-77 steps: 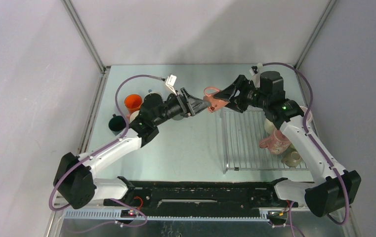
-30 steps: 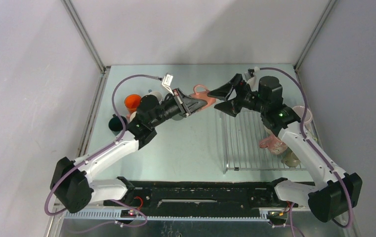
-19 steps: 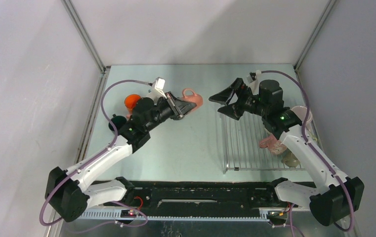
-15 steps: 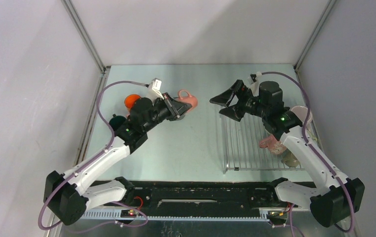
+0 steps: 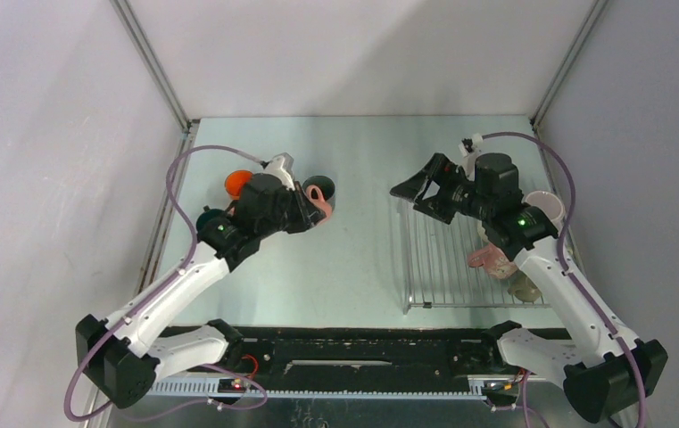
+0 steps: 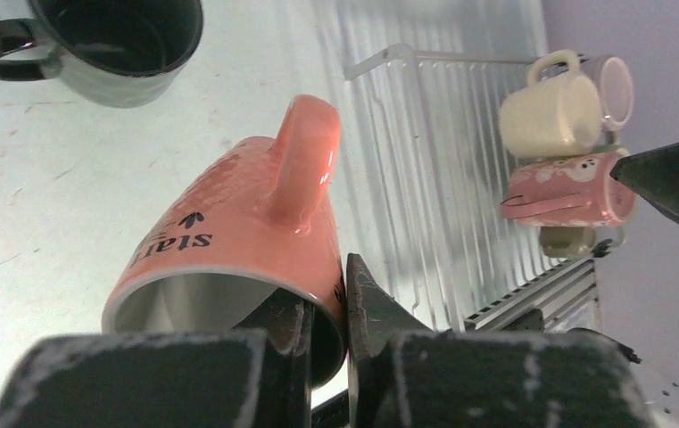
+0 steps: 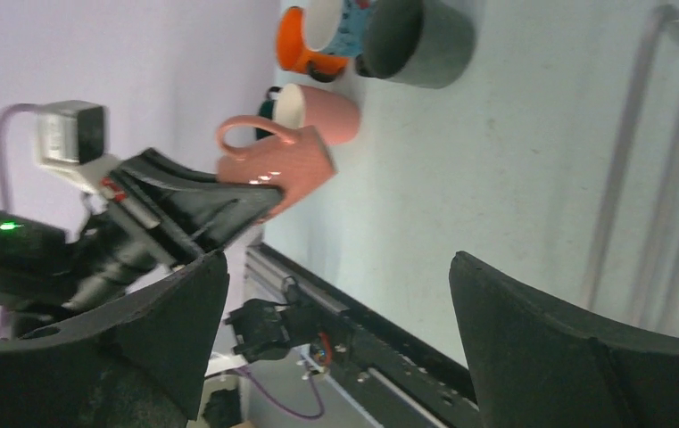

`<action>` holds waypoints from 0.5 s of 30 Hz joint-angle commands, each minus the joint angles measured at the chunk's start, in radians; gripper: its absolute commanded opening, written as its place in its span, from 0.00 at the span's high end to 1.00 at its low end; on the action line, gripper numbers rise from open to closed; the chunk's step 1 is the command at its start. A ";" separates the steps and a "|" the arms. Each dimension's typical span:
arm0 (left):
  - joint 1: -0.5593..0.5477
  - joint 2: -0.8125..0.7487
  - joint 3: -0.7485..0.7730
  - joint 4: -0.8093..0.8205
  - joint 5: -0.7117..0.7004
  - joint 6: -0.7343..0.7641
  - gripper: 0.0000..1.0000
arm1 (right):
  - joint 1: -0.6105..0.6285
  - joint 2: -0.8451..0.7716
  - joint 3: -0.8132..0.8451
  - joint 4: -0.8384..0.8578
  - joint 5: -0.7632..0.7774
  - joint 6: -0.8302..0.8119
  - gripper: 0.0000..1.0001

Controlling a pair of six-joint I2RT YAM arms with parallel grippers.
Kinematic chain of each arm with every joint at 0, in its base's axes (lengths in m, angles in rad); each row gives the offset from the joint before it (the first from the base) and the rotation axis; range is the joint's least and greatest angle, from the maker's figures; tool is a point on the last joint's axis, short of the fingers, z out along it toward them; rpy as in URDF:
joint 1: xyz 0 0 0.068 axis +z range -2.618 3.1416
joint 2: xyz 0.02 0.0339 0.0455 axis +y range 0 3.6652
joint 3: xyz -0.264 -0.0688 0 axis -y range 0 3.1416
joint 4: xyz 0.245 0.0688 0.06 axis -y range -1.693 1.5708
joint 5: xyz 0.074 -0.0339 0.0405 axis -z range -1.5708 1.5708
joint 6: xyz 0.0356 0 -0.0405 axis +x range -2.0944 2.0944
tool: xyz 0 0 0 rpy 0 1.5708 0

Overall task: Unload the cups from the dish rack
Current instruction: Place the cup at the center of the board.

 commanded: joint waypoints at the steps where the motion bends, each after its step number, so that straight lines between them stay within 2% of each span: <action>1: 0.007 0.020 0.163 -0.182 -0.069 0.109 1.00 | -0.003 -0.040 0.005 -0.110 0.127 -0.135 0.00; 8: 0.007 0.130 0.235 -0.382 -0.131 0.187 1.00 | 0.010 -0.046 0.005 -0.175 0.229 -0.215 0.00; 15: 0.009 0.268 0.287 -0.457 -0.224 0.210 1.00 | 0.033 -0.037 0.005 -0.206 0.269 -0.240 0.00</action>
